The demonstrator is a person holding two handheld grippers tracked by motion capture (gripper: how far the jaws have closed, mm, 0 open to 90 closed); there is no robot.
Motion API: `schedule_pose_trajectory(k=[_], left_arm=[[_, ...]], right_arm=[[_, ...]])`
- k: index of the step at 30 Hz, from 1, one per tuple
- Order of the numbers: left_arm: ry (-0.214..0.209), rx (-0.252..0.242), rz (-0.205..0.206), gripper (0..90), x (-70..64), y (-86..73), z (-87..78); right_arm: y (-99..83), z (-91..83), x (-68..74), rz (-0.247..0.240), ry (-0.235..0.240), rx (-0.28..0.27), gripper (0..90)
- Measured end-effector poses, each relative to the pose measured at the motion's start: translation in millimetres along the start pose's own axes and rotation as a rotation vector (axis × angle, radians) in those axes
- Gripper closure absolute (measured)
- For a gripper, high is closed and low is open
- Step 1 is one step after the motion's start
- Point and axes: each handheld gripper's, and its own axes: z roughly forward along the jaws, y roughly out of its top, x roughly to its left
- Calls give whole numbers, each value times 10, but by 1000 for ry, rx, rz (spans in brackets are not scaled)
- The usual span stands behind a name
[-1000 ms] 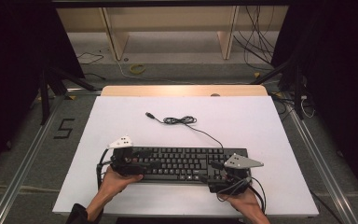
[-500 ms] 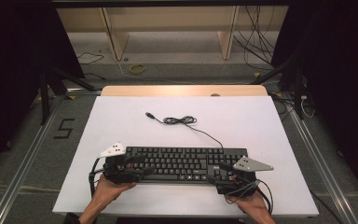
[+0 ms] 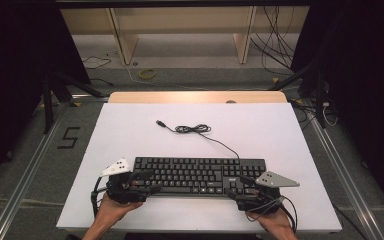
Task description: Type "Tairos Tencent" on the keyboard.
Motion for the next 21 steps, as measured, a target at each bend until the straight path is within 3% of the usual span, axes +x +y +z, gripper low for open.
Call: schedule_pose_trajectory(k=[21], left_arm=[[6, 2, -3, 267, 16, 0, 3]], right_arm=[[-7, 7, 10, -8, -1, 1, 286]])
